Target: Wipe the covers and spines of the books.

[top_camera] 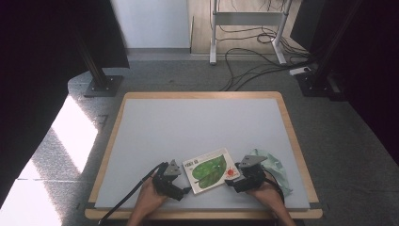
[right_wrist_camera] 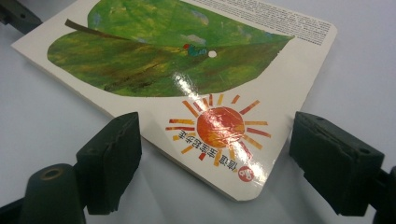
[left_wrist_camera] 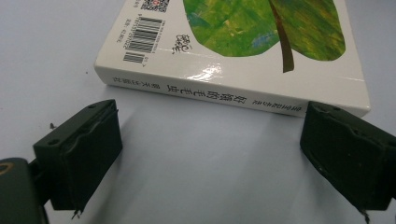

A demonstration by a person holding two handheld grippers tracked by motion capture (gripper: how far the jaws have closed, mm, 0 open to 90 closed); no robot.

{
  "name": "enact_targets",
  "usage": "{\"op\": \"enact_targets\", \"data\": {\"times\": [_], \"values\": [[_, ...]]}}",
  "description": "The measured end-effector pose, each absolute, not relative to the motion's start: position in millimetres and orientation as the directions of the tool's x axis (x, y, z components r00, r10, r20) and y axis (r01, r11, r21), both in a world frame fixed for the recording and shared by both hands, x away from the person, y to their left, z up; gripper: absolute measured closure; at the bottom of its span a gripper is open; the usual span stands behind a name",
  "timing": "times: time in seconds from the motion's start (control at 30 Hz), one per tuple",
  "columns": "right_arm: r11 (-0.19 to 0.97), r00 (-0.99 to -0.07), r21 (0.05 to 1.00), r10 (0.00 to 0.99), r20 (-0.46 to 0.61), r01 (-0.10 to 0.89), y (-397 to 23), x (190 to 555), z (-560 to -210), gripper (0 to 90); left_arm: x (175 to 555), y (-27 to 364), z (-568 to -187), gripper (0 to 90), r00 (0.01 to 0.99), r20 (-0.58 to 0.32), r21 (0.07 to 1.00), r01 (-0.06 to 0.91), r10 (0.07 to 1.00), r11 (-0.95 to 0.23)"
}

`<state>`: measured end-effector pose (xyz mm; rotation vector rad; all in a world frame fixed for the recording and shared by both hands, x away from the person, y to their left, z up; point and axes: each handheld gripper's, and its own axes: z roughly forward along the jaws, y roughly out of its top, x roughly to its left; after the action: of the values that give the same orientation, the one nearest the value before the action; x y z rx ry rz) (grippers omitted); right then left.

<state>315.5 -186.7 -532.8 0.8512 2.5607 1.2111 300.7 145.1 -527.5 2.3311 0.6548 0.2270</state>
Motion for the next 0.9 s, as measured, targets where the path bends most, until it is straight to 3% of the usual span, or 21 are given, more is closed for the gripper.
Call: {"op": "enact_targets", "data": {"times": [0.33,0.9], "values": [[0.498,-0.822,0.757,0.563,0.088,0.422,-173,349,-533,18.1,320,156,-527,7.4,0.846,-0.011,0.674,0.4,0.533,-0.621],[0.534,-0.85,0.739,0.516,0.1,0.411,-172,371,-529,19.1,319,146,-529,0.0,0.845,-0.005,0.657,0.406,0.535,-0.635]]}}
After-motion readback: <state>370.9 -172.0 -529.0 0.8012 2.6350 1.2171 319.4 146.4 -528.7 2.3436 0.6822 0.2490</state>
